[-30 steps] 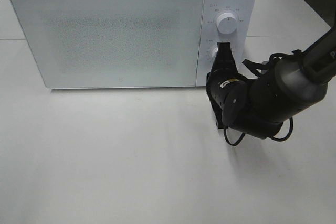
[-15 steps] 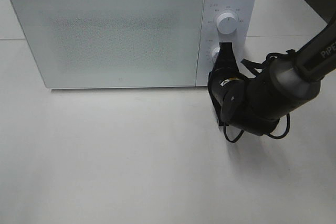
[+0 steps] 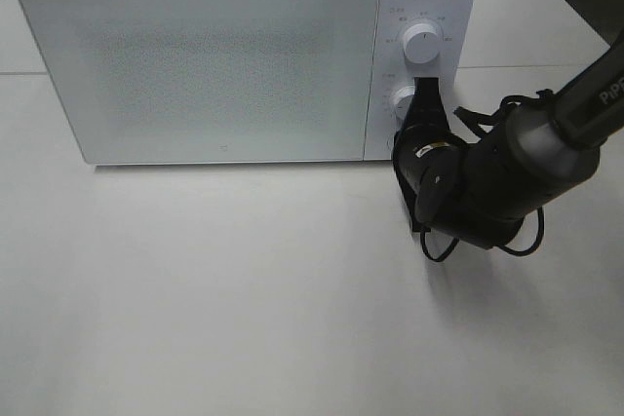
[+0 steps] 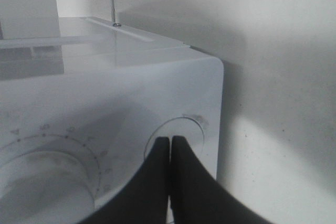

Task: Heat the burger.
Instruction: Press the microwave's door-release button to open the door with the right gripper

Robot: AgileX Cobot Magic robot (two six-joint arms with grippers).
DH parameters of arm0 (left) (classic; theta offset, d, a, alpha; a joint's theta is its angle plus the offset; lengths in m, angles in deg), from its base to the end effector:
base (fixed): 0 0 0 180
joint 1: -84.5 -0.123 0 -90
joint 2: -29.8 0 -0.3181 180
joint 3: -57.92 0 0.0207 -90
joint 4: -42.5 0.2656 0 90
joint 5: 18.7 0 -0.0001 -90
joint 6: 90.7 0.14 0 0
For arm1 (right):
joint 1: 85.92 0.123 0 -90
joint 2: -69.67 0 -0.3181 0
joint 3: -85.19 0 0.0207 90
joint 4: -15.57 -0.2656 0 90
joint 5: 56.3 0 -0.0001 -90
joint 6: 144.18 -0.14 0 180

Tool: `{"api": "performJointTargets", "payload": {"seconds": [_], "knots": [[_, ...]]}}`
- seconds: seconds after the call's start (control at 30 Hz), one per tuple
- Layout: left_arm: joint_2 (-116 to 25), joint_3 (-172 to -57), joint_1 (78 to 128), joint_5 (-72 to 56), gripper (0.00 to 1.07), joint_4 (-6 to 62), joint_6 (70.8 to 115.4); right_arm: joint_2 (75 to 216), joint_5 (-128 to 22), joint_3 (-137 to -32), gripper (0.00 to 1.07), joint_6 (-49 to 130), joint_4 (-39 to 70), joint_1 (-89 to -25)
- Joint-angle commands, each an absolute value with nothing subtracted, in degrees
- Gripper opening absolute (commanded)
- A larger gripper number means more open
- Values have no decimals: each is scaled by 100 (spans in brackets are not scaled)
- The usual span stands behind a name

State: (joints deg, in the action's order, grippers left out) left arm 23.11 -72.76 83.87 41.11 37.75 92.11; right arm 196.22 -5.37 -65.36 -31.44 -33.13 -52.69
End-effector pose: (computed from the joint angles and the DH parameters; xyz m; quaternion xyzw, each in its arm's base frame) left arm 0.0186 -0.0098 0.2650 0.0175 0.8463 -0.0255 0.5318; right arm 0.3942 0.1607 0.0928 0.5950 0.5741 0.3646 0.4282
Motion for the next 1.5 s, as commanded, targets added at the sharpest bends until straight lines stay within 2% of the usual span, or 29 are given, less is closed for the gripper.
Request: {"api": "performJointTargets", "payload": {"seconds": [0.03,0.77,1.27,1.5], "knots": [[2443,-7259,8364,4060,100,3752,9211,19616,-634,-6668,0,-3127,-3238,-5292],[2443,-7259,8364,4060,100,3752,9211,19897,-130,-7000,0,-3058,-3273,-5292],[2443,-7259,8364,4060,100,3752,9211,20361,535,-7911,0,-2589,-3342,-5292],[2443,-7259,8364,4060,100,3752,9216,20395,563,-7997,0,-2543,-3336,-5292]]}}
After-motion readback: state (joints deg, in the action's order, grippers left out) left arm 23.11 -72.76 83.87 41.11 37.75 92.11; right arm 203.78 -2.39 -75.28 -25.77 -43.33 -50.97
